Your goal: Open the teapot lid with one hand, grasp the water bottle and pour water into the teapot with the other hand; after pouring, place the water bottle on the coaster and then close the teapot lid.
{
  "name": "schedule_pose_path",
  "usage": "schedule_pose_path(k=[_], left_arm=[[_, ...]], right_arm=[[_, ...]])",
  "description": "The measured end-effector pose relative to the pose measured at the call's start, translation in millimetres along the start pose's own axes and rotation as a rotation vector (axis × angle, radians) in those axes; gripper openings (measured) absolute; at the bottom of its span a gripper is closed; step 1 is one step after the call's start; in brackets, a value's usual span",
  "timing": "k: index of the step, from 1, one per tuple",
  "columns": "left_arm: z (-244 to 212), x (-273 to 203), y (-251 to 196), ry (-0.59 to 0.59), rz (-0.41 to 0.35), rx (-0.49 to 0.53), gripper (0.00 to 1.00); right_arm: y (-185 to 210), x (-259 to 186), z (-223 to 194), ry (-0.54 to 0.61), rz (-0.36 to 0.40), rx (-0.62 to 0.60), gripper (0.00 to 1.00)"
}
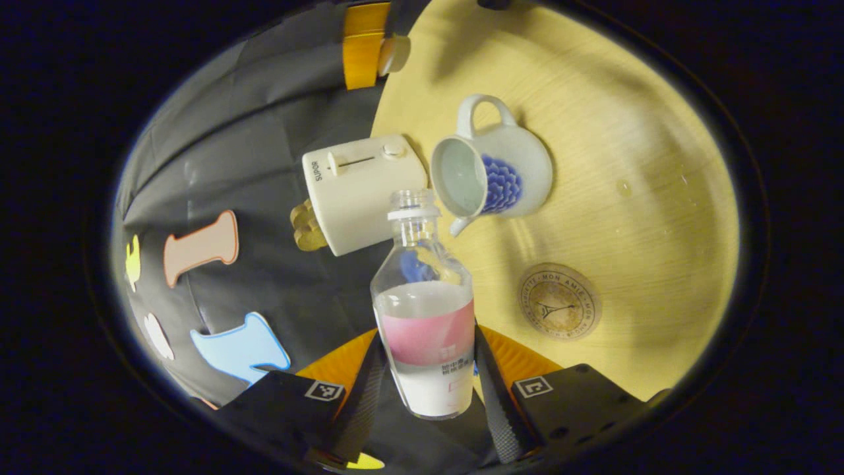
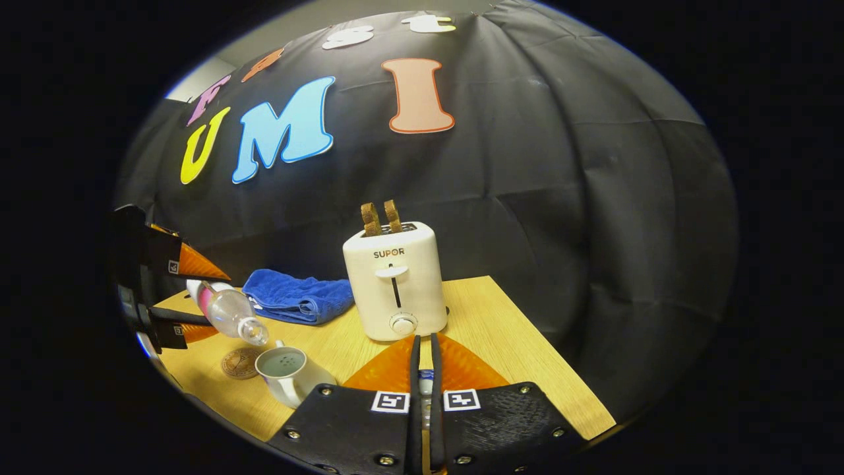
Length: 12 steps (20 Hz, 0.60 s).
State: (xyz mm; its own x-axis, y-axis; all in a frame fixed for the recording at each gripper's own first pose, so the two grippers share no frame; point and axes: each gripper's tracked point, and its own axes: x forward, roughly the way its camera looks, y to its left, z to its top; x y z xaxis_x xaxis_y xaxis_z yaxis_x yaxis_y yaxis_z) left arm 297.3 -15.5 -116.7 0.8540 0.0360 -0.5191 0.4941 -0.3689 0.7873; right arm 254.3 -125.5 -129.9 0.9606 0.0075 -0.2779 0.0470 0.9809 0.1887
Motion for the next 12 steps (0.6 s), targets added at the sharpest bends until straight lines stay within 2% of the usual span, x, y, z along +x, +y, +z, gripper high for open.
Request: schedule_pose_path(k=[6,12], left_arm=[[7.3,-6.6,10.0,0.013,0.008,0.157,0.86],[4.1,-9.9,15.2,0.056,0.026,0.251,0.86]], right_arm=[[0.4,-2.4,4.9,-0.011,0.004,0.002,0.05],[0.6,-5.5,8.2,-0.017,0.012,0.010,0.05]])
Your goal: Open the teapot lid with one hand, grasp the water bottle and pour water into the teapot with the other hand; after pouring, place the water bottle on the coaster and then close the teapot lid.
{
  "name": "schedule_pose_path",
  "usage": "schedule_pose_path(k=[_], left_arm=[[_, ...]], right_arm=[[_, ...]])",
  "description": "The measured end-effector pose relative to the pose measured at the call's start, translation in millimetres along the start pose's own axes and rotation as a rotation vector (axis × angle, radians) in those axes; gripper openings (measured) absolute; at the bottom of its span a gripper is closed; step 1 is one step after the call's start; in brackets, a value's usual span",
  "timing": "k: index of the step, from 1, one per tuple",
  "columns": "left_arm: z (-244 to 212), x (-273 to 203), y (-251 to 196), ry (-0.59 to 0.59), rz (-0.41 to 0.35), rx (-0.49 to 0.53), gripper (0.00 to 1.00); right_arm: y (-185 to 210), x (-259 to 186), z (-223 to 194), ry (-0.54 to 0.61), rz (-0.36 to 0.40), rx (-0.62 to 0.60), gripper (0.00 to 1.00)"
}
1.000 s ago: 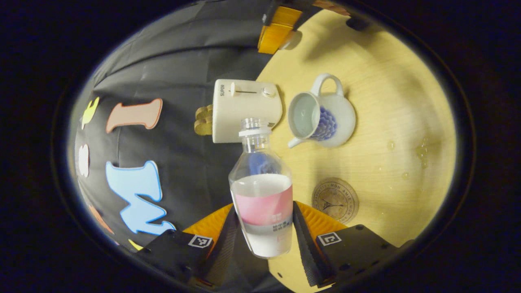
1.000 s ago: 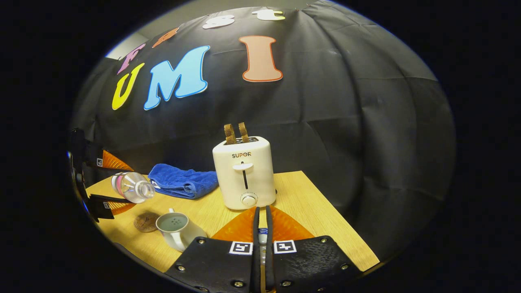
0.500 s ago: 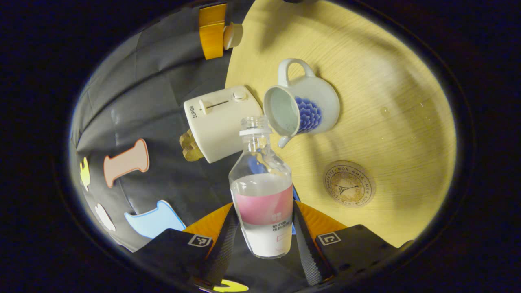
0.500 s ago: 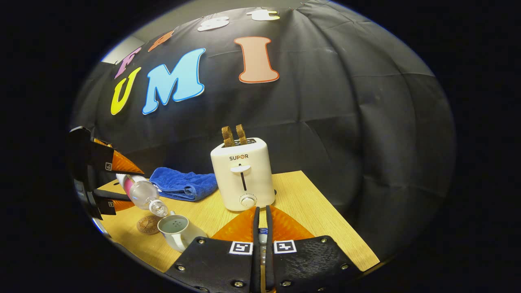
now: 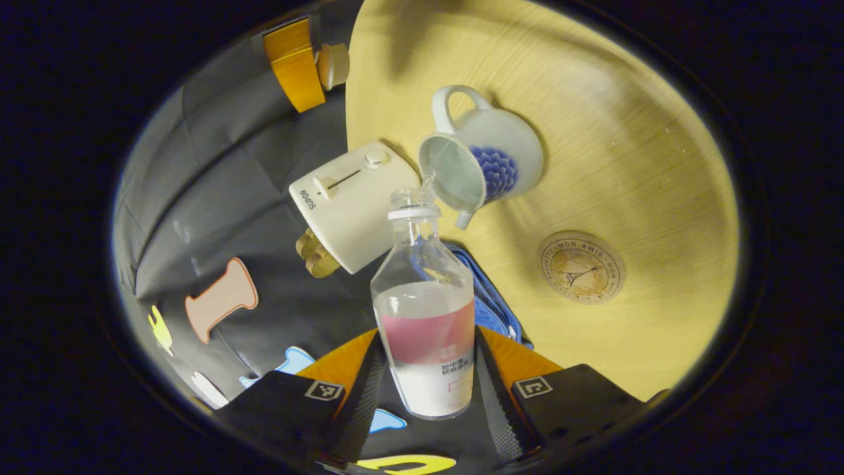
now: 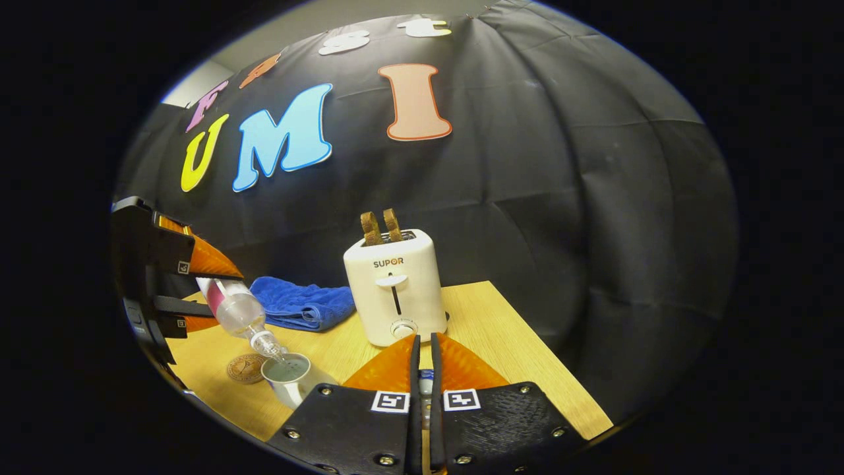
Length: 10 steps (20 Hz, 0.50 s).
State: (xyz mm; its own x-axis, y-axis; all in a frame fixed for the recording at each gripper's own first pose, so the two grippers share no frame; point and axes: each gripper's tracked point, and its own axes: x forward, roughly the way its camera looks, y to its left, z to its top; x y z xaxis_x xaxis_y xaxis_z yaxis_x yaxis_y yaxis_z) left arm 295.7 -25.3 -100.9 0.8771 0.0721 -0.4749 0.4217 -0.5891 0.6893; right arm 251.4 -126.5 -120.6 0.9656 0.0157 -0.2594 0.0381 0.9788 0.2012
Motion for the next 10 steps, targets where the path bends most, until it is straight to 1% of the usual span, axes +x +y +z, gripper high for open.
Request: schedule_pose_path(k=[3,6,10], left_arm=[[-0.3,-0.6,2.9,0.019,0.007,0.042,0.86],[-1.2,-1.4,9.4,0.036,0.029,0.113,0.86],[-0.4,-4.6,11.1,0.053,0.017,0.154,0.86]], right_arm=[[0.8,-0.5,2.5,-0.004,0.004,0.002,0.05],[1.2,-2.6,2.7,-0.008,0.007,0.005,0.05],[1.6,-3.3,4.2,-0.010,0.010,0.007,0.05]])
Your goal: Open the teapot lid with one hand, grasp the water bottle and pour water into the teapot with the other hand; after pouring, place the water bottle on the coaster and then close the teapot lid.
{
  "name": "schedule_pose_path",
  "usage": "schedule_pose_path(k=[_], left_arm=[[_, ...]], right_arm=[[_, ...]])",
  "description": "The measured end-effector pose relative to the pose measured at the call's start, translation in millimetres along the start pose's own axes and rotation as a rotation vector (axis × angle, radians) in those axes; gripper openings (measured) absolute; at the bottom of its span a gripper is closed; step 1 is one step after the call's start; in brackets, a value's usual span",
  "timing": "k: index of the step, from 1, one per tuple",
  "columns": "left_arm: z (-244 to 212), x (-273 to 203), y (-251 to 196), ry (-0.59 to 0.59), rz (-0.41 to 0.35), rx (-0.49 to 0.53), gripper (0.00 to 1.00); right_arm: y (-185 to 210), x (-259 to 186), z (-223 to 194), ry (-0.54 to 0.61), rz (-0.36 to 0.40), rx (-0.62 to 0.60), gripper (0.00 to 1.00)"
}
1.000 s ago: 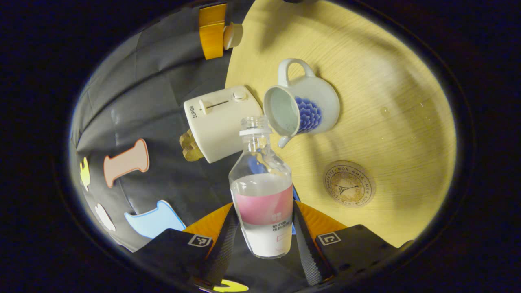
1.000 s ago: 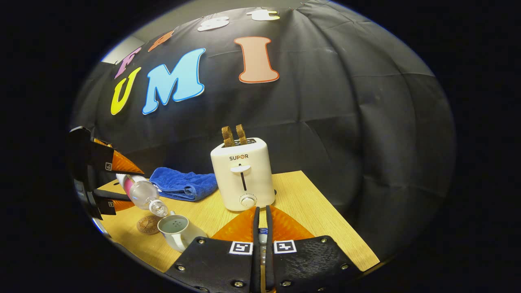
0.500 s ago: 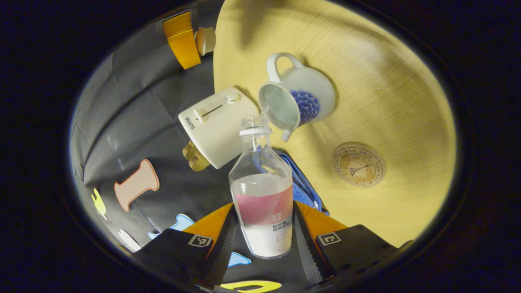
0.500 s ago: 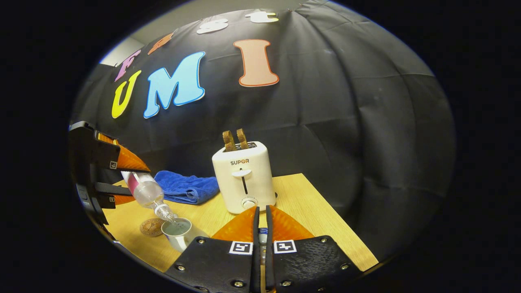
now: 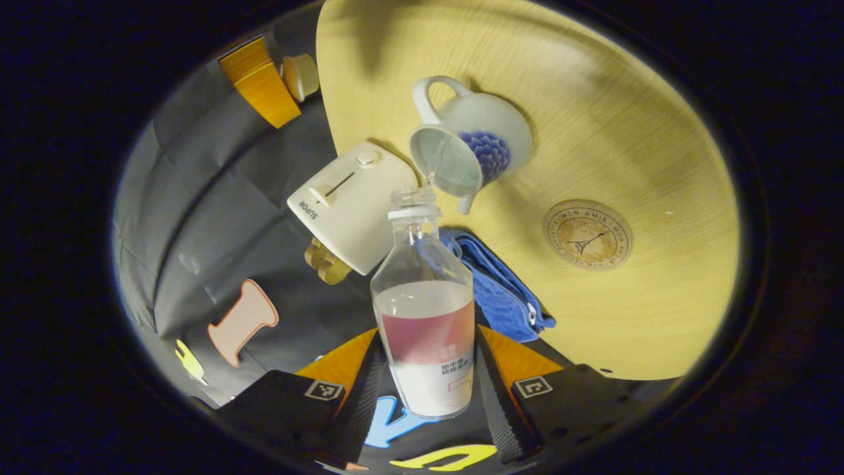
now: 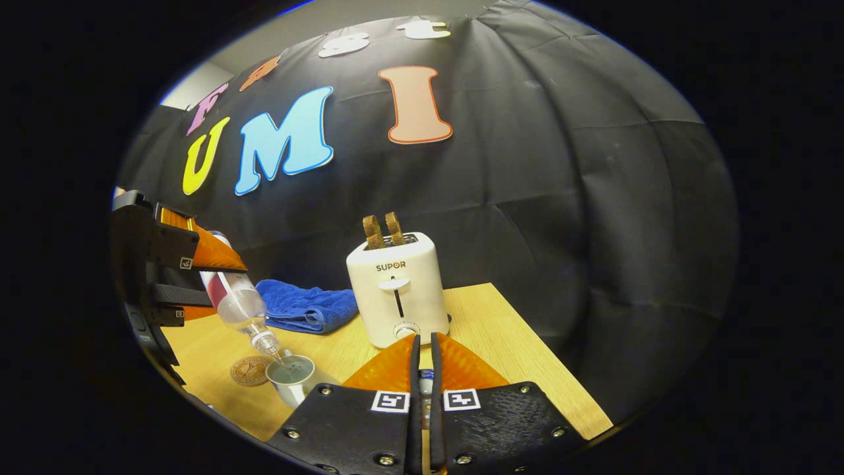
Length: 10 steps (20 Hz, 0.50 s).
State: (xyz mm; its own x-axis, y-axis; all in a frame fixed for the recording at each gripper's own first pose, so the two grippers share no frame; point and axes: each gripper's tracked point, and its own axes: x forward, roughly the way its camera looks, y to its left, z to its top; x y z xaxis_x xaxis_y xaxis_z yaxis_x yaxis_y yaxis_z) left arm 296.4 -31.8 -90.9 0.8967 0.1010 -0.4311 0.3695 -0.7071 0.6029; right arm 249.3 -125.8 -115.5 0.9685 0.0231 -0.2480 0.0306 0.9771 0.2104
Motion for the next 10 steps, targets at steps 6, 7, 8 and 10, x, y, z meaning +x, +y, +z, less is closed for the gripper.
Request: schedule_pose_path(k=[6,7,8,10], left_arm=[[5.2,-9.0,9.9,0.005,0.012,0.070,0.86],[6.1,-8.6,12.5,0.005,0.015,0.082,0.86],[8.0,-6.4,14.5,0.007,0.018,0.090,0.86],[8.7,-4.2,15.7,0.009,0.018,0.098,0.86]], right_arm=[[-0.7,0.2,-0.4,0.004,0.003,0.010,0.05],[-0.4,0.3,0.9,0.003,0.003,0.012,0.05],[-0.6,-0.6,1.1,0.000,0.003,0.011,0.05],[-0.1,-0.3,1.4,-0.002,0.004,0.008,0.05]])
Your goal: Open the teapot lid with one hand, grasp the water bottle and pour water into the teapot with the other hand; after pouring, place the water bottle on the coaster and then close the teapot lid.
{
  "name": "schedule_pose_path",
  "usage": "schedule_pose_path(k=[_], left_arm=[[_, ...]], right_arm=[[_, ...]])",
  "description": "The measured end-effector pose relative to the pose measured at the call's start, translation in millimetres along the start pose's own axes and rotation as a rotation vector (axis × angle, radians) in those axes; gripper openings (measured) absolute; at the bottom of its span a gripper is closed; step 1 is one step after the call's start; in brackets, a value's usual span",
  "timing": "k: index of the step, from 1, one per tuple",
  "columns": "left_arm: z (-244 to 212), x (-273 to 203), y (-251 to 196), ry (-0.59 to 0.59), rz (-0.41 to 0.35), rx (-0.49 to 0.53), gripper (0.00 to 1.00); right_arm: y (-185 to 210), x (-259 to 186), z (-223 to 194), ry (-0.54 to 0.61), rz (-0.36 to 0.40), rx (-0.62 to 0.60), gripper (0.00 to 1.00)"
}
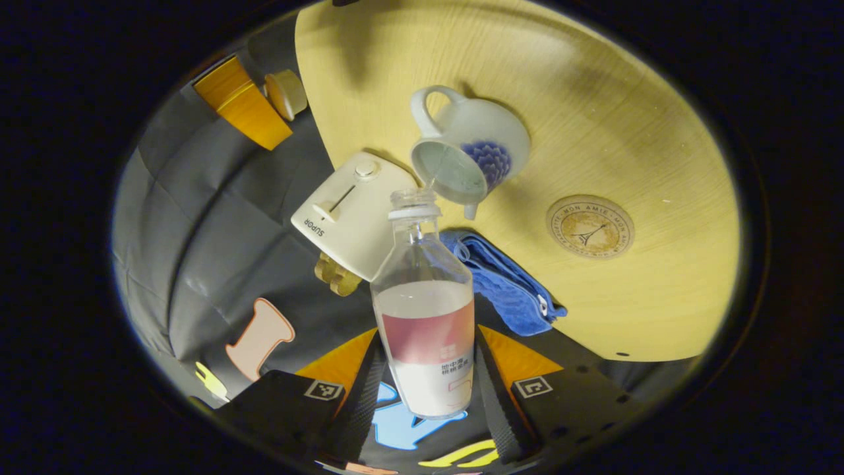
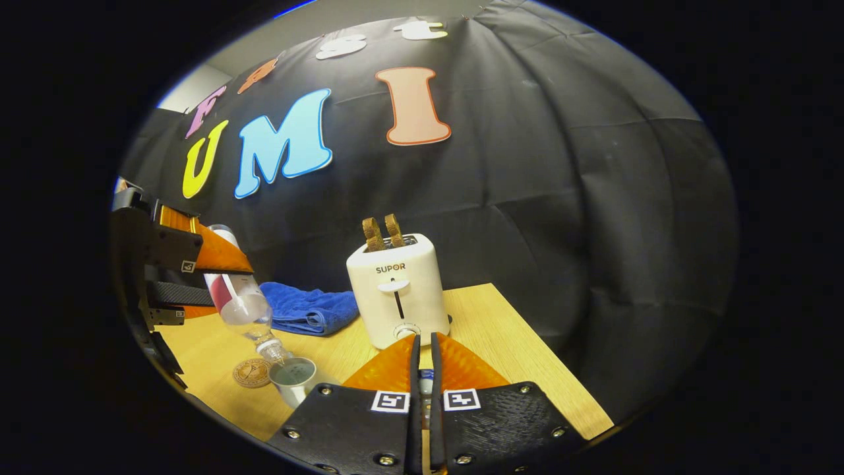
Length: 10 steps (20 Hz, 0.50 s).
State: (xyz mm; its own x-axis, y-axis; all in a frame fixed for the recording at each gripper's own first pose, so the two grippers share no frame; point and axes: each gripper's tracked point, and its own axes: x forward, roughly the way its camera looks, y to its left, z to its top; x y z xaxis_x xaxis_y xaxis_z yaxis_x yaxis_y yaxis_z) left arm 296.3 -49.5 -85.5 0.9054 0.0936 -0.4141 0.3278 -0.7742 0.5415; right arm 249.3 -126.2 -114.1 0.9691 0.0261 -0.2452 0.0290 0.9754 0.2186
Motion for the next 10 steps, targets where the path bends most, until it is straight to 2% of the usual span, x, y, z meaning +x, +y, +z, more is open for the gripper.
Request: schedule_pose_path(k=[5,10], left_arm=[[-1.4,-3.8,7.7,0.015,0.028,0.048,0.86],[0.0,-4.8,8.9,0.020,0.022,0.056,0.86]], right_arm=[[1.3,-0.7,0.2,0.001,0.002,-0.010,0.05],[0.6,-0.9,-0.2,0.002,0.002,-0.008,0.05]])
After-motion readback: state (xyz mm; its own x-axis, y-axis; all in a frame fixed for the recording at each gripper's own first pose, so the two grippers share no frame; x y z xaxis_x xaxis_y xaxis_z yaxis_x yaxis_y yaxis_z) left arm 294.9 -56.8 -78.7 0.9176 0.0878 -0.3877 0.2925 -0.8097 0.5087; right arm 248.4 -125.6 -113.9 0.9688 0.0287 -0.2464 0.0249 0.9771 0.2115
